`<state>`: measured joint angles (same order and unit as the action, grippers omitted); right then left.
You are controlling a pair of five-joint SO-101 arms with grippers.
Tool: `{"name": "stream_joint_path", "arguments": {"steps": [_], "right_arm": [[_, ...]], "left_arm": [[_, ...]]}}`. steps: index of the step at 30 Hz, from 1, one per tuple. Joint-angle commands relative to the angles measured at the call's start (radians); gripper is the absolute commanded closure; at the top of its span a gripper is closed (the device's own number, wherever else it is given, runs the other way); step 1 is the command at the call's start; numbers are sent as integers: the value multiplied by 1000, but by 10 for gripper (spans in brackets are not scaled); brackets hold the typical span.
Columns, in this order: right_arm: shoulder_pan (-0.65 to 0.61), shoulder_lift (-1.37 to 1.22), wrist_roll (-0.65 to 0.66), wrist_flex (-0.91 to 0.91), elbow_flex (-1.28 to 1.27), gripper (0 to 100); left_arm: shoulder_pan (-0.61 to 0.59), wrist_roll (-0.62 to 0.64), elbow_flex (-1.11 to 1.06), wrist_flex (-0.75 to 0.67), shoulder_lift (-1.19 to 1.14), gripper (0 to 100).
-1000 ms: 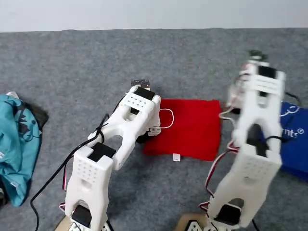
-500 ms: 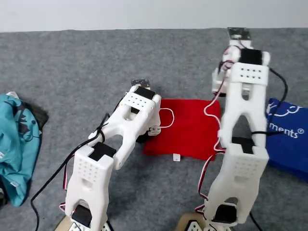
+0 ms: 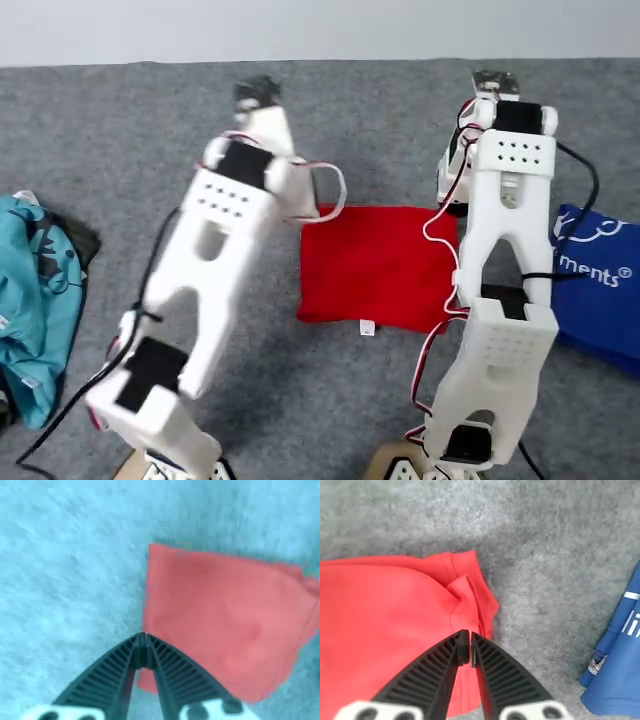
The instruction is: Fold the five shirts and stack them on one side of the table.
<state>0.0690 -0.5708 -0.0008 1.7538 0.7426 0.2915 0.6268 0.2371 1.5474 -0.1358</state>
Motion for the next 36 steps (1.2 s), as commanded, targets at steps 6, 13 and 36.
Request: {"name": "stream_joint_path", "arguments": {"steps": [6,13,36], "right_arm": [[38,88,-3,45,34,990],[10,170,143,41,-106,986],[-102,-127,28,-39,-75,925]], "left_arm": [[-295,-129,33,25,279,996],[-474,-213,-1,29,425,995],[-769,-290,-30,72,528,995]]}}
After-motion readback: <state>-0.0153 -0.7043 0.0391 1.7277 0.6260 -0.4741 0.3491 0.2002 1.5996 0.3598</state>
